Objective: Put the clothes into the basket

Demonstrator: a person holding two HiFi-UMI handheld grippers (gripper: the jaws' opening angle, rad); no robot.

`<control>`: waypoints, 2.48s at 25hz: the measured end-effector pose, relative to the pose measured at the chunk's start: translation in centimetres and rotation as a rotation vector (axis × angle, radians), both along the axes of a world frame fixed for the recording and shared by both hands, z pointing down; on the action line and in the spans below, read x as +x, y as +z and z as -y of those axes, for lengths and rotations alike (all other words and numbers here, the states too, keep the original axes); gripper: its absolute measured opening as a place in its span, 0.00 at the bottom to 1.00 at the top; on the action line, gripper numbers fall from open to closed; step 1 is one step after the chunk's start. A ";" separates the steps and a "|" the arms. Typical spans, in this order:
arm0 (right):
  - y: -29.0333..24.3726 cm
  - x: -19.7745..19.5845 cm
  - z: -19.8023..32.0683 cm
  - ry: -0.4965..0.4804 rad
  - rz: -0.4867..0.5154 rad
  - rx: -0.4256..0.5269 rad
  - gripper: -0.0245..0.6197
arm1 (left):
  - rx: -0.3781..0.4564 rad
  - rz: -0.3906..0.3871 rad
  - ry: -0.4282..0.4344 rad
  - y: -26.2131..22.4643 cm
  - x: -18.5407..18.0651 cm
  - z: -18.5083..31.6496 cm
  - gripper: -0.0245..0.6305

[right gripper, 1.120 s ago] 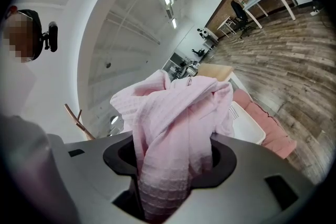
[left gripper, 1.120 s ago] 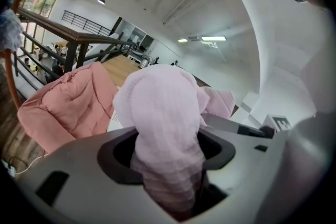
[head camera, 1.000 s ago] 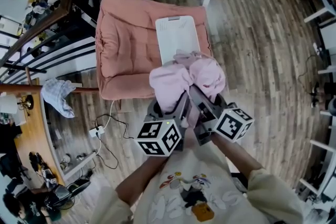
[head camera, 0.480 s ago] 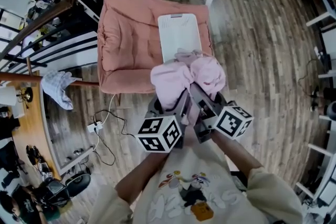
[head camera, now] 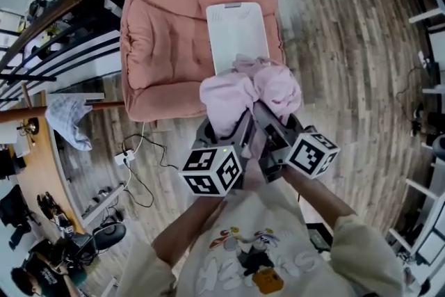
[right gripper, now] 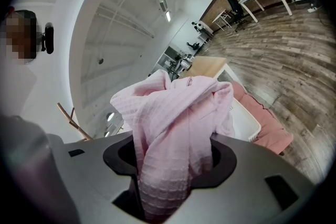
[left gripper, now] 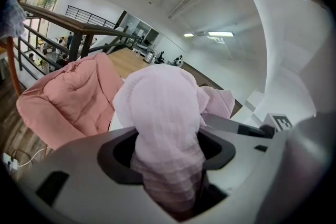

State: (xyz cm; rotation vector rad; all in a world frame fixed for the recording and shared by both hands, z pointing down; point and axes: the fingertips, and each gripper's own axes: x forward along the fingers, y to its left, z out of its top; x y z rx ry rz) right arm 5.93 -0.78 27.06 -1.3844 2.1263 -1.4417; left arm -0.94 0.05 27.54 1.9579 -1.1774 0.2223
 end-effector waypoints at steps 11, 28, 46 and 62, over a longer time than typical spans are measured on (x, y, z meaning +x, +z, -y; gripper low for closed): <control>3.5 -0.1 5.1 0.024 -0.015 -0.058 0.42 | -0.060 -0.006 0.037 3.5 0.0 5.3 0.46; 10.4 -0.2 13.9 0.050 -0.029 -0.149 0.42 | -0.131 -0.032 0.094 10.6 0.0 14.4 0.46; 18.1 0.5 19.2 0.034 -0.081 -0.169 0.42 | -0.145 -0.019 0.076 18.4 0.5 19.5 0.46; 27.2 1.3 22.4 -0.007 -0.156 -0.217 0.41 | -0.205 0.003 0.052 27.7 1.1 22.4 0.46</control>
